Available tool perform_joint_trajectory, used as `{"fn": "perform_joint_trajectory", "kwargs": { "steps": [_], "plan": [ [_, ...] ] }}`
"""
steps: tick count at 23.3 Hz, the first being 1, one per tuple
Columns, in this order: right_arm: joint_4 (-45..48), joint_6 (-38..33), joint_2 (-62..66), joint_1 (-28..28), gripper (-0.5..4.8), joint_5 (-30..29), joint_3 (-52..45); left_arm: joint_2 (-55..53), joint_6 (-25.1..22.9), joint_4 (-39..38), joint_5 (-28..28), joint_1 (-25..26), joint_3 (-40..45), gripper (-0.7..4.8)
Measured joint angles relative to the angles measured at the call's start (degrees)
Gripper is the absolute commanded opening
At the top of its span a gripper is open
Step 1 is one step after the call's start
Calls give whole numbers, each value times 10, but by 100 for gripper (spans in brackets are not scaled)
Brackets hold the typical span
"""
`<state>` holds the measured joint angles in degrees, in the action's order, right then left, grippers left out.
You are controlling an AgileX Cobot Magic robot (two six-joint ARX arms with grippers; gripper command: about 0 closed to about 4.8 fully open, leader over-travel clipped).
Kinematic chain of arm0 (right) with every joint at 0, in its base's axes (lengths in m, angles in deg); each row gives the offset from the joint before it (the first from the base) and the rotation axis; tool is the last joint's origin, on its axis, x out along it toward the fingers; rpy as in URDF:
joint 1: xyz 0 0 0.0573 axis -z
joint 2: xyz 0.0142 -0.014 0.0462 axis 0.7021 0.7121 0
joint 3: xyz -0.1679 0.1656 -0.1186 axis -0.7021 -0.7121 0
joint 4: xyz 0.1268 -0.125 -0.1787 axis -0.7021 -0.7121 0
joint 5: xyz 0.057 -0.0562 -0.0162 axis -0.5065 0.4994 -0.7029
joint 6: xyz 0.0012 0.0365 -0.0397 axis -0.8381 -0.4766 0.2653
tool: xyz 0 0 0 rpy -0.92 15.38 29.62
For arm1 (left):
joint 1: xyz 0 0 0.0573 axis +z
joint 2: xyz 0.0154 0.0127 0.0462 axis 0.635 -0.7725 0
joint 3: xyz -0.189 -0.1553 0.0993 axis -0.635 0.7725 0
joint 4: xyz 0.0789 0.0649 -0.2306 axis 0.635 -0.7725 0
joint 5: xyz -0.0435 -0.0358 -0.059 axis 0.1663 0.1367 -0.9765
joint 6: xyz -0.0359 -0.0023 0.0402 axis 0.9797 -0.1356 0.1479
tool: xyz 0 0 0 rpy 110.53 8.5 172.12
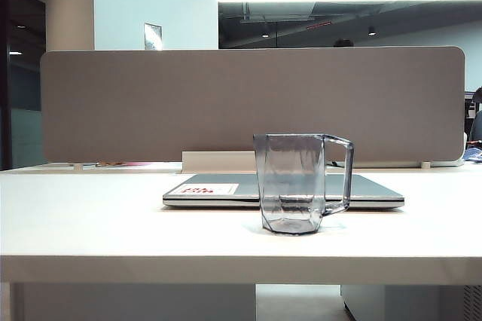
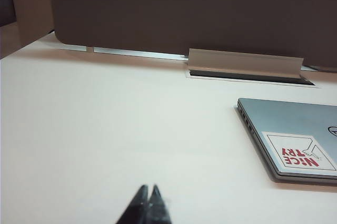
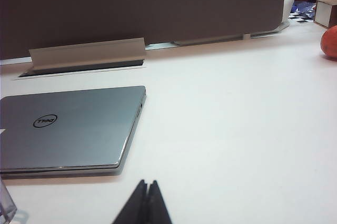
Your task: Pick up the water cup and place it on the side of the laptop close to you.
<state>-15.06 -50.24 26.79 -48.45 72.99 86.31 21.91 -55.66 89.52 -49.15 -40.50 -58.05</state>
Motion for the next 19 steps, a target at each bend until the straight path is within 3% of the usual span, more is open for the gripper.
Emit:
{"fn": "perform_joint_trajectory", "kwargs": {
  "steps": [19],
  "plan": [
    [-19,50,0,0,-1,0,-4,0,0,0,0,0,0,-6]
  ]
}}
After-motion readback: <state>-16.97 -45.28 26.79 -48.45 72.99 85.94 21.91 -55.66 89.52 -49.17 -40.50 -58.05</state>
